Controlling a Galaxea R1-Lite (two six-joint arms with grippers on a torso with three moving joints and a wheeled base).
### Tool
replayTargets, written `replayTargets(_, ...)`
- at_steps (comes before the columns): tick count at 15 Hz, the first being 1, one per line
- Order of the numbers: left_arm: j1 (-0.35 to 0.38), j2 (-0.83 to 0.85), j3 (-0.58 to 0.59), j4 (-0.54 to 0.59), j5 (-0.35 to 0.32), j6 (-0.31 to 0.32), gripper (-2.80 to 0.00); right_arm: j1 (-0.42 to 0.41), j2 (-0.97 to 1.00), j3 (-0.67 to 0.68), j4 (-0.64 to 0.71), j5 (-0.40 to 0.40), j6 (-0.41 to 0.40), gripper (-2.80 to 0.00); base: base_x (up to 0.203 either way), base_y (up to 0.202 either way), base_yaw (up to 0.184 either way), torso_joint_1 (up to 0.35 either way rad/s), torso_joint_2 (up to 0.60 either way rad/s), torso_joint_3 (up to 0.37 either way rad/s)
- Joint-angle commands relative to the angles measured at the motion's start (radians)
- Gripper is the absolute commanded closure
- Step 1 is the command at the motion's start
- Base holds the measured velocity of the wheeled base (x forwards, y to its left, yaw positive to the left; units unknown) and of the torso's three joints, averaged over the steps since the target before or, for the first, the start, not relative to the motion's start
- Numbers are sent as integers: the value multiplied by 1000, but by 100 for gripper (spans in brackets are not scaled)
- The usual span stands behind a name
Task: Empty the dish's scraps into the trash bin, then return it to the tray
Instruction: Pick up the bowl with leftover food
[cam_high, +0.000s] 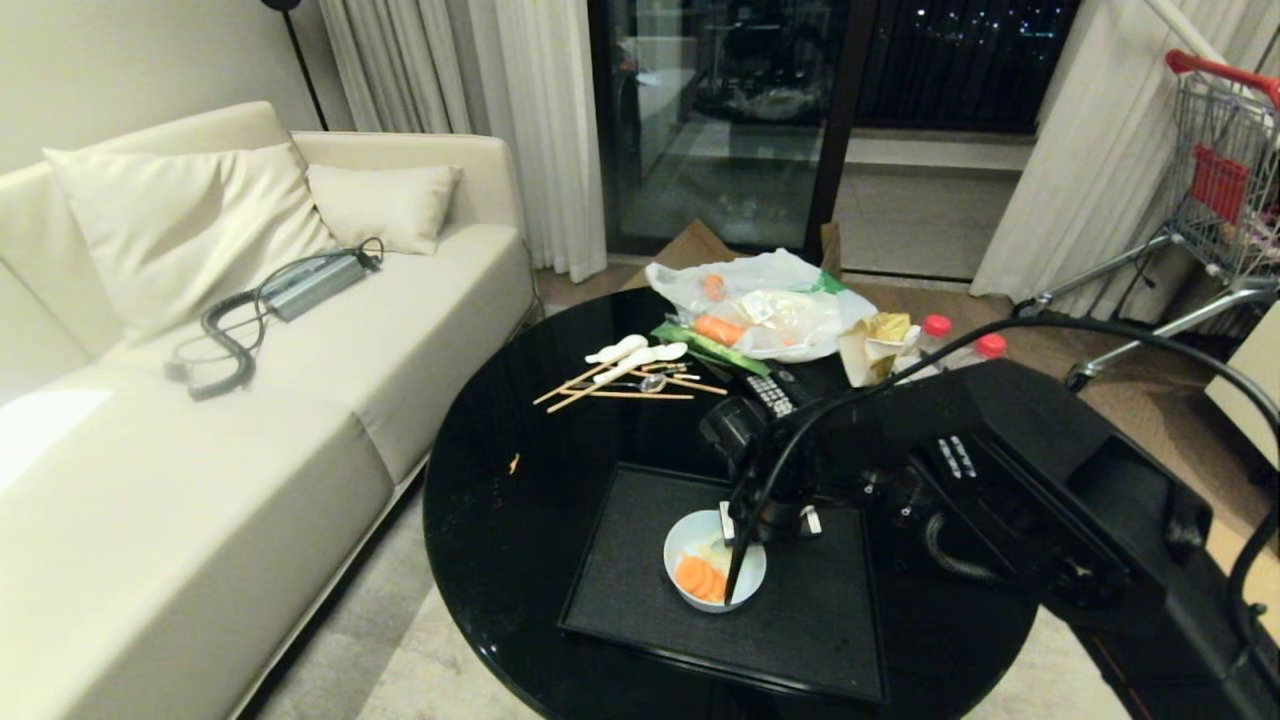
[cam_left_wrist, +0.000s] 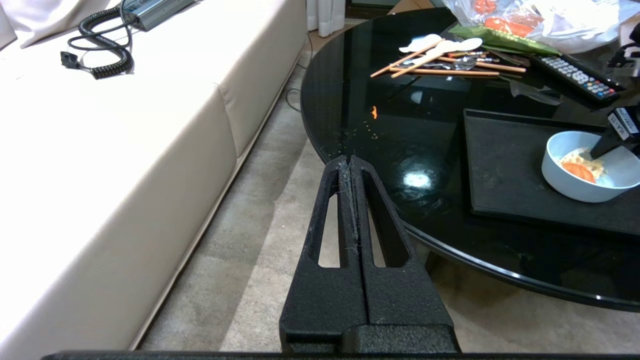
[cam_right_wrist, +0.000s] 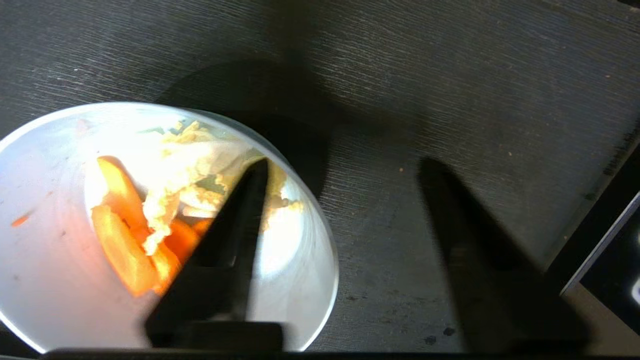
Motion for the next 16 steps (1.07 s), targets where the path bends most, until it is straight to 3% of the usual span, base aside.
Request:
replayTargets(1, 0, 0, 0, -1, 0, -1, 0, 0, 1, -1, 1, -2, 3, 0, 0, 0, 0, 0, 0, 0)
replayTargets(4, 0, 0, 0, -1, 0, 0, 0, 0, 0, 1, 0, -2, 17, 0, 0, 0, 0, 0, 0, 0)
replayTargets(7, 0, 0, 0, -1, 0, 0, 0, 12, 3, -1, 2, -8, 93, 0, 0, 0, 0, 0, 0, 0)
replayTargets(16, 0, 0, 0, -1, 0, 0, 0, 35, -38, 4, 36, -8, 153, 0, 0, 0, 0, 0, 0, 0)
